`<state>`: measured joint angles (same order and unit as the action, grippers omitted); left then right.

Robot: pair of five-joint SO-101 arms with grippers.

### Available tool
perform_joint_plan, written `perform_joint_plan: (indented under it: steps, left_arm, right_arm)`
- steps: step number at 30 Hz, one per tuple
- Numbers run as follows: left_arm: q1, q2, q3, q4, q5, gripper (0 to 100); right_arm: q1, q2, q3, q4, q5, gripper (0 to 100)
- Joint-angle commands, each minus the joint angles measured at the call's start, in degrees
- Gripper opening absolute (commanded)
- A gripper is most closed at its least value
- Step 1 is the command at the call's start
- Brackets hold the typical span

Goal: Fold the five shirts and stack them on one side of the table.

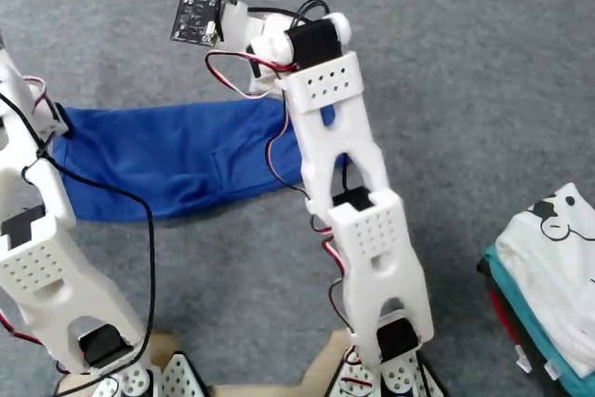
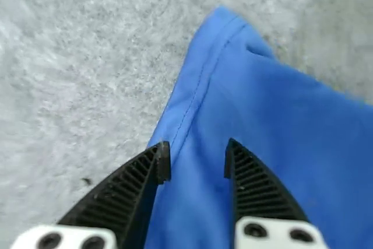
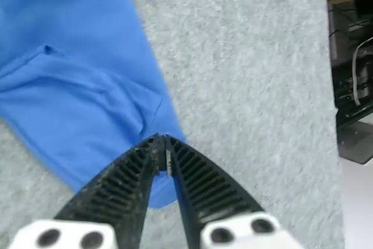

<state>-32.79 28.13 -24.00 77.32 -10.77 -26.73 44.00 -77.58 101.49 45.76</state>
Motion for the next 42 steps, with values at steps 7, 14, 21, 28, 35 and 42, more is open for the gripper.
perform_joint_plan:
  steps: [7, 14, 21, 28, 35, 42]
  left_arm:
    - [-1.05, 8.84, -13.71, 8.09, -10.64, 20]
    - [-3.25, 23.69, -33.41, 15.56, -18.99, 20]
    - [-4.75, 33.63, -46.15, 18.46, -24.35, 20]
    - [-2.11, 39.60, -47.12, 18.81, -25.23, 17]
    - [-1.14, 40.04, -46.77, 20.13, -25.49, 5]
    - [-0.62, 40.13, -46.77, 23.12, -25.41, 2]
  right_arm:
    - [0.40, -16.13, 15.60, 0.79, 0.88, 0.5]
    - [0.57, -25.01, 25.63, 0.79, 1.05, 0.5]
    - [0.66, -30.55, 32.22, 0.70, 1.05, 0.5]
    - [0.66, -32.13, 33.36, 0.70, 1.05, 0.5]
    - [0.75, -32.75, 32.92, 0.79, 0.79, 0.5]
    - [1.54, -36.70, 33.27, 0.79, 0.88, 0.5]
